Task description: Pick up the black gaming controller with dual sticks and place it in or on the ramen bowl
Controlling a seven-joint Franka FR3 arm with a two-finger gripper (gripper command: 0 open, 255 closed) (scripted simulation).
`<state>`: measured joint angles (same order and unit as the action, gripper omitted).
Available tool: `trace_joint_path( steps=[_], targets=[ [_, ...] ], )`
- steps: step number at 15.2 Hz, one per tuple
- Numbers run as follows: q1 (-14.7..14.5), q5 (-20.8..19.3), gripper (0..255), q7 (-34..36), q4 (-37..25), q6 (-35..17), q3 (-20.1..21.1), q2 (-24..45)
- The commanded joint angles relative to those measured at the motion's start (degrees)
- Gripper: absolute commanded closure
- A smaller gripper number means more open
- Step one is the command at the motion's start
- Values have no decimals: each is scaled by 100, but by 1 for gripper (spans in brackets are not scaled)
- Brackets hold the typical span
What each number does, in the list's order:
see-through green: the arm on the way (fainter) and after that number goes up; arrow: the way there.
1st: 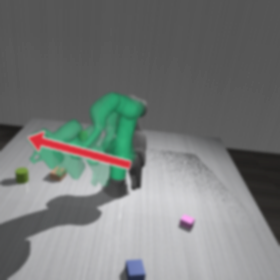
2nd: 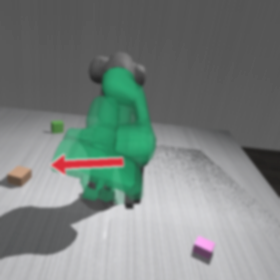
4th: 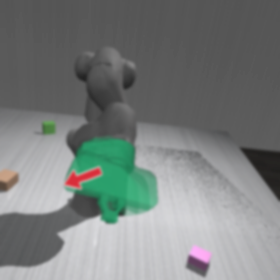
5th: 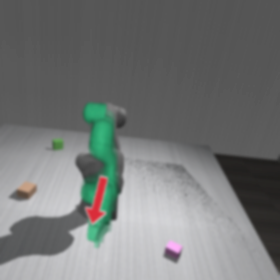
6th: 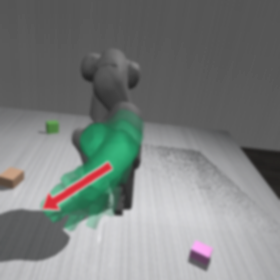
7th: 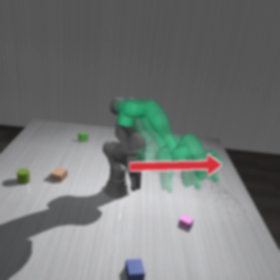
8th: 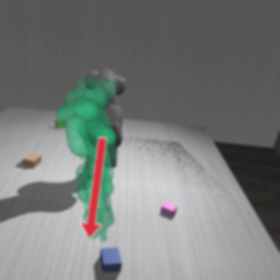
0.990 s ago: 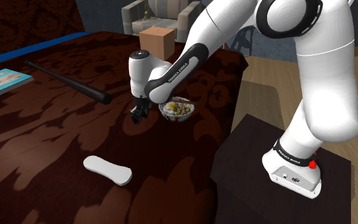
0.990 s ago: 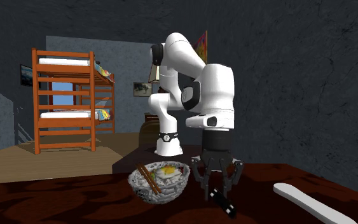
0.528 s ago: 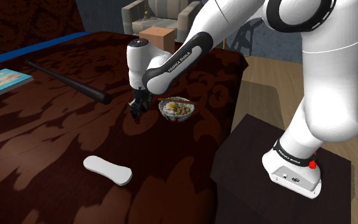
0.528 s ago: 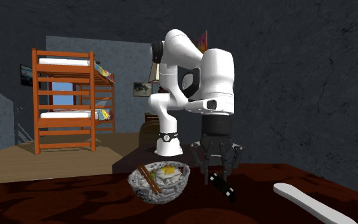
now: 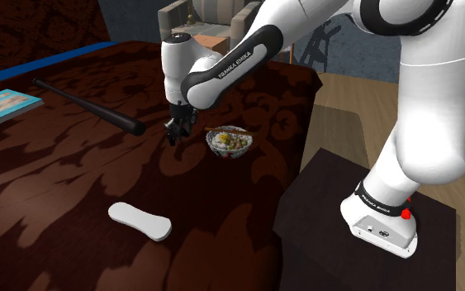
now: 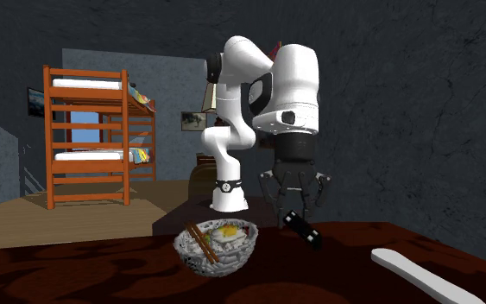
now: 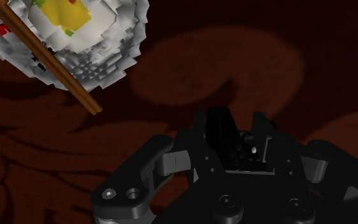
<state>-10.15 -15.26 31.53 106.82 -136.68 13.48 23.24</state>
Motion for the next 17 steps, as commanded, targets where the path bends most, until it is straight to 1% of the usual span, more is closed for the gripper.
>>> trace_joint_path(
  steps=[1,9,17],
  targets=[
    [15,45,255,-41,-39,120,23,-82],
    [55,196,255,-173,-216,564,91,-364],
    [692,688,255,-1064,1680,-110,-29,-1724]
  ],
)
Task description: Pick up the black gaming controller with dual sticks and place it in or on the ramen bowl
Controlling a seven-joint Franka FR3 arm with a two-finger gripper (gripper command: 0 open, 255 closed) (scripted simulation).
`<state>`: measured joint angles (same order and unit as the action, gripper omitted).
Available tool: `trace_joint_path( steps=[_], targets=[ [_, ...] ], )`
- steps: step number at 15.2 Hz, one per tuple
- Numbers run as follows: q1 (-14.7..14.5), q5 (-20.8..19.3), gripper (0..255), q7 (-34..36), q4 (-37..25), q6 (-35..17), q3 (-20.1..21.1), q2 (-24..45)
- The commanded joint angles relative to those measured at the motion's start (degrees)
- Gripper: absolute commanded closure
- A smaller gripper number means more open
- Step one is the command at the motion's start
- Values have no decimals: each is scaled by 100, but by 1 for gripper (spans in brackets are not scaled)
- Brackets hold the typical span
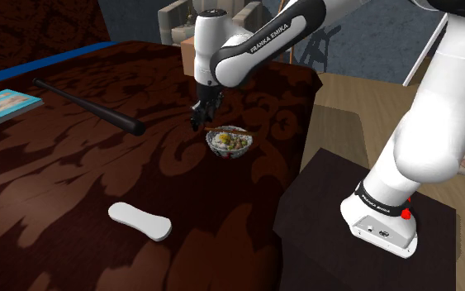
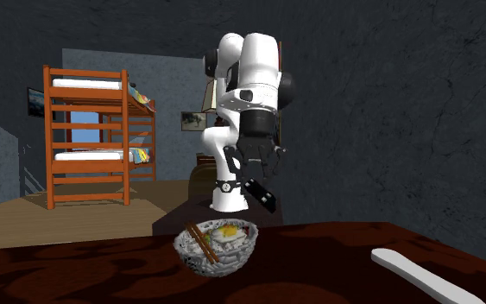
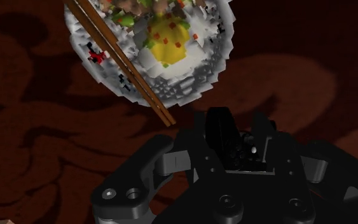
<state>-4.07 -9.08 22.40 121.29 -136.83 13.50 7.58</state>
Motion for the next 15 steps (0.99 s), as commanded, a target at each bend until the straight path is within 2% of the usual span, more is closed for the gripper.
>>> trace_joint_path(
  steps=[1,7,15],
  targets=[
    [150,139,255,-286,438,-158,-65,-316],
    [523,568,255,-1288,1659,-467,-419,-1310],
    [538,377,255,-1127,1866,-1112,-420,-861]
  ],
)
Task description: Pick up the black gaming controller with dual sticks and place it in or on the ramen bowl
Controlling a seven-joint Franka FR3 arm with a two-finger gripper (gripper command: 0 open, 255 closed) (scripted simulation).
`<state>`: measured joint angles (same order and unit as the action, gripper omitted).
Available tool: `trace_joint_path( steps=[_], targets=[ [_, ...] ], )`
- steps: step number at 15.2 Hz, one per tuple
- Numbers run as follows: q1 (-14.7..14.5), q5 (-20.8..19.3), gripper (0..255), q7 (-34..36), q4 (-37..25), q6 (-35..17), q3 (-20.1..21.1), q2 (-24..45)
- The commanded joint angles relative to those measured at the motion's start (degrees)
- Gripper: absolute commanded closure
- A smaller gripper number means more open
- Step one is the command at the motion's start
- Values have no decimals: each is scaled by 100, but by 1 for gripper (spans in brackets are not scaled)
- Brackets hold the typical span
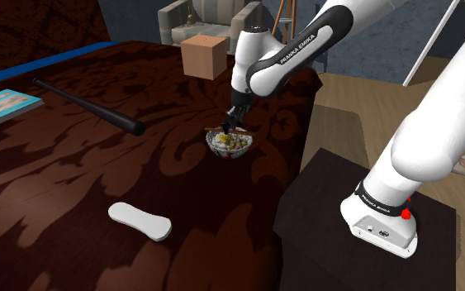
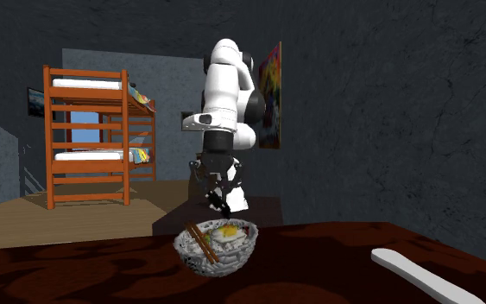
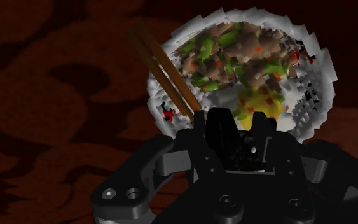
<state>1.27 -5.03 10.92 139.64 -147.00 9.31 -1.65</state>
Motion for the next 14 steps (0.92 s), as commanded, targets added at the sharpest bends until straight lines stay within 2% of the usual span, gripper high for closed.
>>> trace_joint_path(
  steps=[1,5,13,14],
  targets=[
    [7,-58,255,46,51,-174,-2,123],
    [14,-197,255,159,117,-492,-13,383],
    [12,-206,255,166,120,-510,-16,398],
    [12,-204,0,165,120,-508,-16,396]
  ],
)
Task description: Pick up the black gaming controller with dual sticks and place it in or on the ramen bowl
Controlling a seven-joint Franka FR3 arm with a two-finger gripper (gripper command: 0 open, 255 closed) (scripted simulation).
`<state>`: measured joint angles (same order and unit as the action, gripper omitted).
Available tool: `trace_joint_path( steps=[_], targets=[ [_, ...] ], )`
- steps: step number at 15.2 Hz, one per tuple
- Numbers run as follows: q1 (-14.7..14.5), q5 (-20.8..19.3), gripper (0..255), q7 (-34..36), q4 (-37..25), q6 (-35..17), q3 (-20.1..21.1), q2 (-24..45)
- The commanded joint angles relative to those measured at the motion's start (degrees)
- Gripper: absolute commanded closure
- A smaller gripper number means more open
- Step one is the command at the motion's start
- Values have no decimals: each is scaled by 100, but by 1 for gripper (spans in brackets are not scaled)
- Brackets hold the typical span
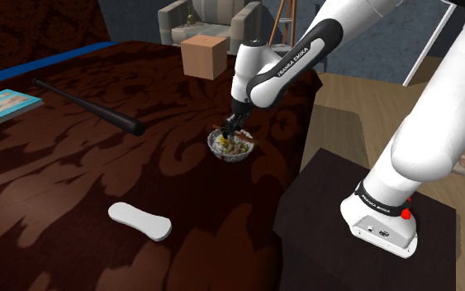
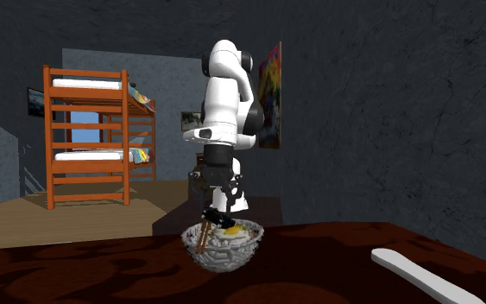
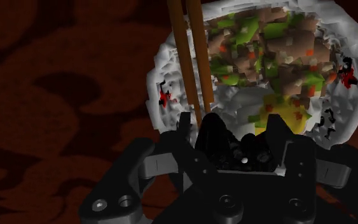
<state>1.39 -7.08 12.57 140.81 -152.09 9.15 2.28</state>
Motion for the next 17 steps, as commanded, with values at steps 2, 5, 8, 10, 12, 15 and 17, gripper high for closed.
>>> trace_joint_path(
  steps=[2,5,8,10,12,15,17],
  targets=[
    [-1,1,0,-1,2,3,1,2],
    [0,-1,0,0,3,-1,0,5],
    [-21,258,0,-184,-15,569,35,-561],
    [-35,312,0,-222,-33,723,31,-700],
    [-36,312,0,-223,-32,723,30,-701],
    [-36,312,0,-222,-33,723,30,-700],
    [-36,312,0,-222,-33,723,30,-700]
  ],
)
